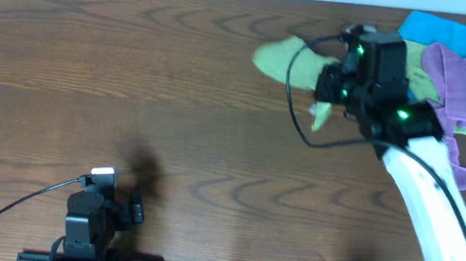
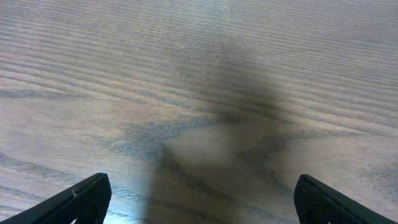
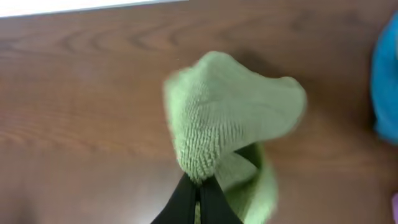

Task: Fold the cloth
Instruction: 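Lift the green cloth and drag it left to the table center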

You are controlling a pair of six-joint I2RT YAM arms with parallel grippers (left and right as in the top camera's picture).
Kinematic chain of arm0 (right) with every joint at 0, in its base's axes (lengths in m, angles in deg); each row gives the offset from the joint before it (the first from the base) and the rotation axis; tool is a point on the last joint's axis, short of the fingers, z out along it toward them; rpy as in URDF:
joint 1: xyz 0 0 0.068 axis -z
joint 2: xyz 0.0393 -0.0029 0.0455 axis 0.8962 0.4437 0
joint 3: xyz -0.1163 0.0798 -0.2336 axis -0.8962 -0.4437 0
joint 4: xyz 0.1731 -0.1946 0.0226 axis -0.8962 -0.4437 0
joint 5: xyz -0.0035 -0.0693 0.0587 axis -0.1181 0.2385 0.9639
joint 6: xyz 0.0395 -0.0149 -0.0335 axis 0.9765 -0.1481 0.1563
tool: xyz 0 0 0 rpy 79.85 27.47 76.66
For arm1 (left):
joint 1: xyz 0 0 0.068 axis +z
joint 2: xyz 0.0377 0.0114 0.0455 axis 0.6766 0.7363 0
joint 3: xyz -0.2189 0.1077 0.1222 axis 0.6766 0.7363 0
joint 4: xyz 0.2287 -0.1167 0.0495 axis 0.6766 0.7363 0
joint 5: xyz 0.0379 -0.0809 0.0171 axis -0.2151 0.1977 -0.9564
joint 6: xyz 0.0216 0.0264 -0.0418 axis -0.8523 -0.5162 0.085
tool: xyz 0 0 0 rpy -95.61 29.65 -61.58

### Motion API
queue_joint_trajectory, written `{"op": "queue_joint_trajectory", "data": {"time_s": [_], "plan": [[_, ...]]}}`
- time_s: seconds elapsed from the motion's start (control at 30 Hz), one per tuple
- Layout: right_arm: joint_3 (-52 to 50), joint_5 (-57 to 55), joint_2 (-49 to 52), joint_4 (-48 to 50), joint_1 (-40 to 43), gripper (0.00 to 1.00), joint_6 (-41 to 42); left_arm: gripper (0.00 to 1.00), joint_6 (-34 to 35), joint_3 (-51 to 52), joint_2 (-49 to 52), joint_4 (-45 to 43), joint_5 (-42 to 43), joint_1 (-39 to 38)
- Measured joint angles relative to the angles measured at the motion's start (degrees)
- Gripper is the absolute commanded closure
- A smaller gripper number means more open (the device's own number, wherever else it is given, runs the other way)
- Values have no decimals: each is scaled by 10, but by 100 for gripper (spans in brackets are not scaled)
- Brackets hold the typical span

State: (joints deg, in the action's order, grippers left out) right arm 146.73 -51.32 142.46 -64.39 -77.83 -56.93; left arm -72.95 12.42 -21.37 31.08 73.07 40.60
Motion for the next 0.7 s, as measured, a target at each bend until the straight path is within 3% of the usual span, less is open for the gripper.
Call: {"op": "queue_joint_trajectory", "data": {"time_s": [0.23, 0.5, 0.7], "plan": [[1, -6, -99, -195, -51, 98, 112, 5, 0, 0, 0, 0, 0, 0], [1, -35, -67, -205, -103, 98, 152, 5, 0, 0, 0, 0, 0, 0], [1, -71, 53, -191, -106, 98, 177, 5, 0, 0, 0, 0, 0, 0]]}}
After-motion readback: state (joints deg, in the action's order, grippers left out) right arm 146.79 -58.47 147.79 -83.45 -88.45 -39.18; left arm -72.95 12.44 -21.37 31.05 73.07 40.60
